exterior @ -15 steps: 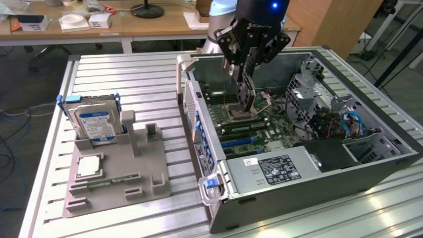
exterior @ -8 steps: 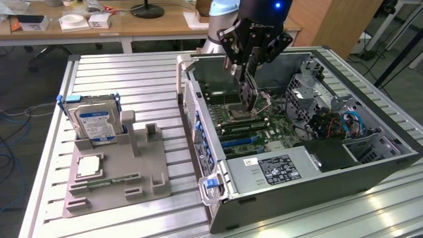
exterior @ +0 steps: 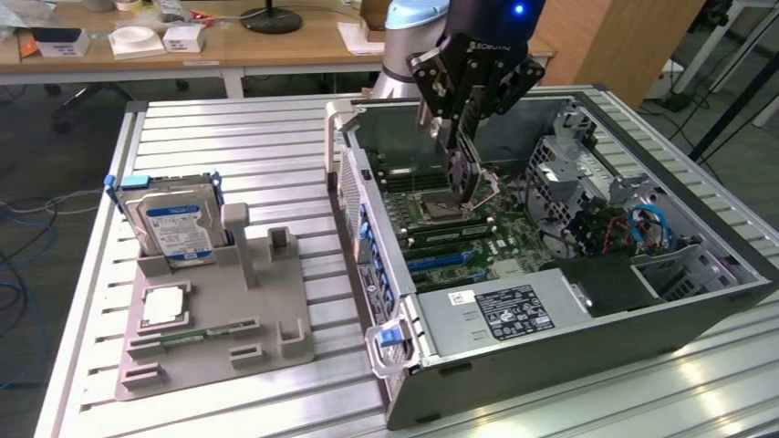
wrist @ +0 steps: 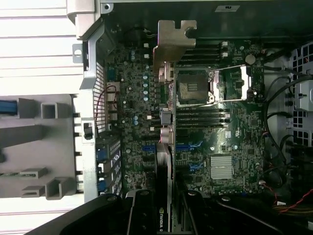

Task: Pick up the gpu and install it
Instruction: 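Pick up the gpu and move the gpu toward the slot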

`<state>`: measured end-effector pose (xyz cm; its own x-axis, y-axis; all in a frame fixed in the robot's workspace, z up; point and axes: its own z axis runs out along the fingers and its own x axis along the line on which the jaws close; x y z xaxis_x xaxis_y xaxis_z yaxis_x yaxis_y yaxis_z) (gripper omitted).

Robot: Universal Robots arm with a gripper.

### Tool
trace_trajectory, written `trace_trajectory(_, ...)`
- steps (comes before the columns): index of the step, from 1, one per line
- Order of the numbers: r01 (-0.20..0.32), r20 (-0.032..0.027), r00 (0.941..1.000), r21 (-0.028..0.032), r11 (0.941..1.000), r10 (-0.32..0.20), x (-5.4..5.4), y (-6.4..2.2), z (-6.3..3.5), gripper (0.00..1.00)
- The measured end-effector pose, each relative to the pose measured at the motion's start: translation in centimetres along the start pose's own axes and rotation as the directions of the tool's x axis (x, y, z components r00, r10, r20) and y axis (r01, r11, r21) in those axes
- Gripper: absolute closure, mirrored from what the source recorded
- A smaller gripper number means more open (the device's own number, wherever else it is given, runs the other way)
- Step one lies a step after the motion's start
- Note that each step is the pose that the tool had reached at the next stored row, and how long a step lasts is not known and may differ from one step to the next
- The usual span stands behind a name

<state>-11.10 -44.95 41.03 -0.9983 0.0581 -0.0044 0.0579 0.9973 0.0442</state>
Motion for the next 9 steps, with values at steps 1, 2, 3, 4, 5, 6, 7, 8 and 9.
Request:
trace_trajectory(1,0.000,0.0000,1.0000,0.0000,1.0000,0.000,-0.08,0.00,0.00,0.74)
trace_trajectory(2,0.000,0.0000,1.0000,0.0000,1.0000,0.000,-0.16,0.01,0.00,0.74)
trace_trajectory(3,0.000,0.0001,1.0000,-0.0001,1.0000,0.000,-0.20,0.01,0.01,0.74)
trace_trajectory(4,0.000,0.0001,1.0000,-0.0001,1.0000,0.000,-0.22,0.02,0.01,0.74)
trace_trajectory(5,0.000,0.0001,1.0000,-0.0001,1.0000,0.000,-0.30,0.03,0.01,0.74)
trace_trajectory(6,0.000,0.0001,1.0000,-0.0001,1.0000,0.000,-0.39,0.04,0.01,0.74)
trace_trajectory(7,0.000,0.0001,1.0000,-0.0001,1.0000,0.000,-0.49,0.04,0.01,0.74)
trace_trajectory(8,0.001,0.0000,1.0000,-0.0001,1.0000,-0.001,-0.58,0.05,0.01,0.74)
trace_trajectory(9,0.001,0.0000,1.0000,0.0000,1.0000,-0.001,-0.66,0.06,0.01,0.74)
